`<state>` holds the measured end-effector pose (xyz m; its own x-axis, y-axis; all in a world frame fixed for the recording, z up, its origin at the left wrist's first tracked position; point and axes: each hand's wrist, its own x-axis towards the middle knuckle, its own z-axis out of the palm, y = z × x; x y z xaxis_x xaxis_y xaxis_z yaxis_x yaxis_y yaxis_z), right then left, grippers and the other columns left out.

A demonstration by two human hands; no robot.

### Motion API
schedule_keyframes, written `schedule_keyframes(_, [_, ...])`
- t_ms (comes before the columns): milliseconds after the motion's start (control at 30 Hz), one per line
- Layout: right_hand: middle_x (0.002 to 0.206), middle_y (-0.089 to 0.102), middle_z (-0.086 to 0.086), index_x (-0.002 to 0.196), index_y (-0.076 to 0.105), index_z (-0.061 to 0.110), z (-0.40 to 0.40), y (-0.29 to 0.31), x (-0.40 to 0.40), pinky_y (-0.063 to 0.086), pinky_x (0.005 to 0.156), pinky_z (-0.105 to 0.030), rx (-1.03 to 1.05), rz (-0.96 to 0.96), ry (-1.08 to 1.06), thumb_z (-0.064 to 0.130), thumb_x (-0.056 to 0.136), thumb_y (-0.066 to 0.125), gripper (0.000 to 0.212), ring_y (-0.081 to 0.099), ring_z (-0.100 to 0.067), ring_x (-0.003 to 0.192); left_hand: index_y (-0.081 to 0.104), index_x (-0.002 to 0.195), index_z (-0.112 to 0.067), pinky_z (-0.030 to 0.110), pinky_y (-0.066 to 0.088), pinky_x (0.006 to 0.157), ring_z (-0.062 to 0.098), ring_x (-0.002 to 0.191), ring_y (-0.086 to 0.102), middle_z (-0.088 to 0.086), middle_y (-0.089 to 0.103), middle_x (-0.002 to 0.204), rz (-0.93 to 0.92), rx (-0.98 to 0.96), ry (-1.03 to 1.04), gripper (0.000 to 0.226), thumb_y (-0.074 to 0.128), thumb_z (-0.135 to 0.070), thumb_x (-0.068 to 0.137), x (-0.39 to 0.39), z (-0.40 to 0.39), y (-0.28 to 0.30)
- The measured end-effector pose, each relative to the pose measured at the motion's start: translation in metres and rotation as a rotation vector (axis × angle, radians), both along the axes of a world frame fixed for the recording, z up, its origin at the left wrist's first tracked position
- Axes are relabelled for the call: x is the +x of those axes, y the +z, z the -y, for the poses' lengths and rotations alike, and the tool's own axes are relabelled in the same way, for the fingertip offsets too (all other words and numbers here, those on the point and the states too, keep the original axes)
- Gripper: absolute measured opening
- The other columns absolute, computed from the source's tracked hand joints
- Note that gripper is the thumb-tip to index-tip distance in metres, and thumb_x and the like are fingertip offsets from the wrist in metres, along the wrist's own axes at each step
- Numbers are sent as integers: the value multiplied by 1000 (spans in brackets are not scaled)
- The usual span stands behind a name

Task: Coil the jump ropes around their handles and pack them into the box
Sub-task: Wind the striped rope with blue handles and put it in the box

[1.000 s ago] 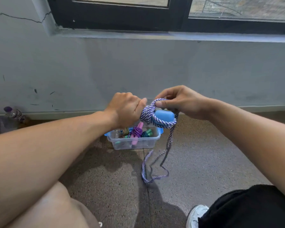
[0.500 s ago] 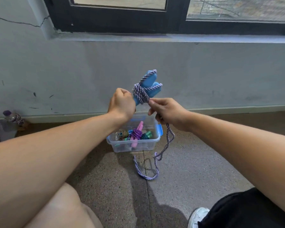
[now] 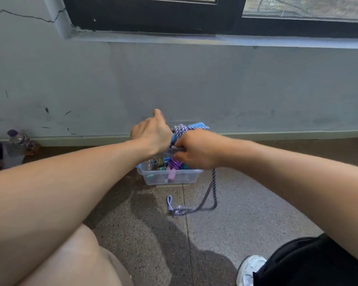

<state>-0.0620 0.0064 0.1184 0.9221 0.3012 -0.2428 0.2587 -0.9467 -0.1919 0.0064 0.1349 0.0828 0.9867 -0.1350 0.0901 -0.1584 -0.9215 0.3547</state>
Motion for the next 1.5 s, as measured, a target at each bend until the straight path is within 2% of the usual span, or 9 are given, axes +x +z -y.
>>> schedule_keyframes(333, [66, 54, 11, 80, 63, 32, 38, 46, 11, 34, 58, -29, -71, 385, 5, 67, 63, 80, 42, 50, -16, 69, 46, 120, -23, 36, 32, 76, 35, 97, 54, 15, 63, 116, 5, 186, -370, 27, 36, -20, 95, 3, 1, 28])
schedule_keyframes(467, [64, 65, 3, 76, 70, 24, 51, 42, 15, 38, 55, -22, 320, 223, 32, 51, 63, 87, 34, 48, -3, 55, 42, 114, -26, 36, 34, 74, 31, 89, 47, 9, 55, 102, -118, 224, -545, 17, 32, -25, 101, -7, 0, 29])
schedule_keyframes(767, [81, 71, -5, 93, 68, 4, 83, 7, 21, 54, 61, -22, 1118, -259, -303, -7, 89, 63, 13, 66, -12, 70, 54, 117, -23, 31, 42, 49, 15, 48, 49, 0, 54, 55, -154, -593, -429, 36, 35, -13, 89, -14, 7, 32])
schedule_keyframes(1000, [80, 62, -3, 97, 72, 23, 62, -20, 31, 37, 48, -21, 1027, -214, -387, 30, 104, 51, 23, 44, -10, 55, 55, 85, -16, 22, 26, 41, 21, 44, 42, 8, 54, 56, -302, -958, 48, 14, 43, -22, 87, -1, 11, 19])
schedule_keyframes(1067, [82, 66, -1, 112, 72, 27, 53, -26, 22, 40, 47, -20, 827, -248, -327, 33, 101, 54, 22, 46, -8, 52, 56, 72, -15, 23, 23, 43, 20, 41, 36, 8, 50, 52, -313, -951, 169, 25, 41, -20, 91, 4, 6, 17])
schedule_keyframes(1167, [74, 70, 8, 85, 68, 20, 26, -27, 3, 44, 49, -21, 365, -253, -108, 33, 101, 55, 25, 55, -9, 50, 57, 73, -10, 18, 24, 39, 17, 33, 35, 10, 51, 54, -335, -896, 314, 29, 39, -16, 94, 8, -5, 11])
schedule_keyframes(1267, [74, 67, 0, 79, 58, 11, -6, -21, -12, 45, 62, -33, 109, -138, 80, 36, 103, 49, 36, 59, -22, 65, 59, 90, -5, 15, 33, 40, 18, 35, 47, 15, 60, 68, -353, -699, 298, 19, 42, -13, 92, 12, -13, -3])
schedule_keyframes(1367, [76, 57, -3, 80, 56, 16, -17, -6, -15, 40, 62, -32, -72, 133, 187, 35, 98, 51, 26, 56, -29, 72, 48, 120, 3, 38, 56, 64, 37, 80, 67, 25, 65, 107, -288, -336, 123, 43, 42, -14, 81, 10, -11, -11])
schedule_keyframes(1500, [84, 69, 0, 92, 69, 27, 3, 24, -1, 42, 63, -29, -105, 329, 140, 42, 87, 62, 17, 64, -28, 80, 46, 113, -17, 41, 48, 77, 37, 94, 60, 12, 61, 103, -255, -50, -169, 26, 48, -31, 90, 5, -8, -2])
